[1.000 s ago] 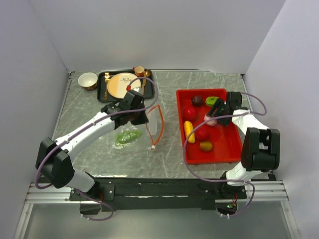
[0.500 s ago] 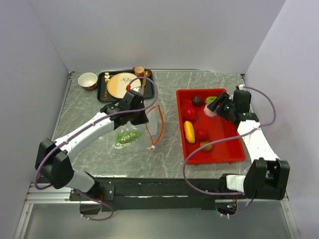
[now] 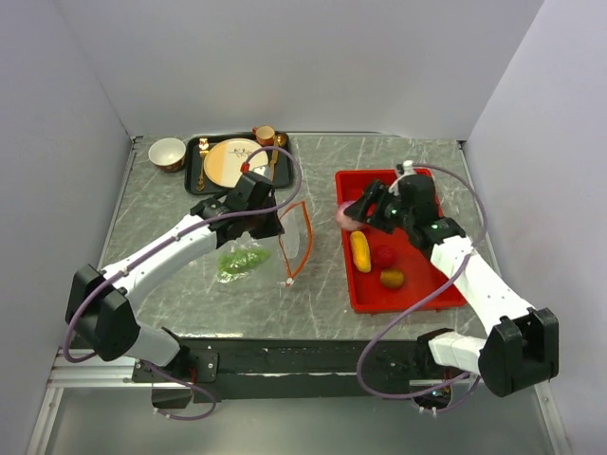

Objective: Place the food in the zip-top bag and seal the zipper
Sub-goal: Place the fake vegetable in the zipper food storage bag.

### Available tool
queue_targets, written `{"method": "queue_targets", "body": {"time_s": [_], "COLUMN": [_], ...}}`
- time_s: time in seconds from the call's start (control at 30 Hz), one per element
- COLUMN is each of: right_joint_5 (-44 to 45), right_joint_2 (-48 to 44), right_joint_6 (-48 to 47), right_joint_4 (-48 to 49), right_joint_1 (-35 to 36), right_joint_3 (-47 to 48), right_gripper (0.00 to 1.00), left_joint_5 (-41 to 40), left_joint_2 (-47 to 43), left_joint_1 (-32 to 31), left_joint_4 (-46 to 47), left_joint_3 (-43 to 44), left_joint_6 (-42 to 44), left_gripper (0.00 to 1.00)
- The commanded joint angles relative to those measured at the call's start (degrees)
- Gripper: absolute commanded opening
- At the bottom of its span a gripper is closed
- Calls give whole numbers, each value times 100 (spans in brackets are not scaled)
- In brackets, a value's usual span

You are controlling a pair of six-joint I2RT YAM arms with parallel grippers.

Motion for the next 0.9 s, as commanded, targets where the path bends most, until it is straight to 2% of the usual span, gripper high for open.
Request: {"method": "queue_targets", "body": {"time_s": [0.0,0.37,0.67,0.73,0.87], "right_joint_5": [-107,-203,-98,-10,595], "right_joint_2": [188,672,1120,1147,963], "right_joint_6": [227,613,605,579,473], "right_joint_4": [403,905,887,835,440], "right_joint_1": [406,1329,1716,1734,1734], "right_joint_3": [246,167,395,413,457], "right_gripper": [50,50,50,51,57], "left_joint_5": [52,114,-9,-27,-141], "left_joint_2": [-200,-33,64,73,64], "left_joint_1": [-76,-270,-305,-296,-305], "left_joint_4": [173,366,287,252,155], "left_joint_3": [187,389,477,486,486], "left_joint_6": [-53,-106,-106,-115,-106], "left_gripper": [1,1,1,1,1]}}
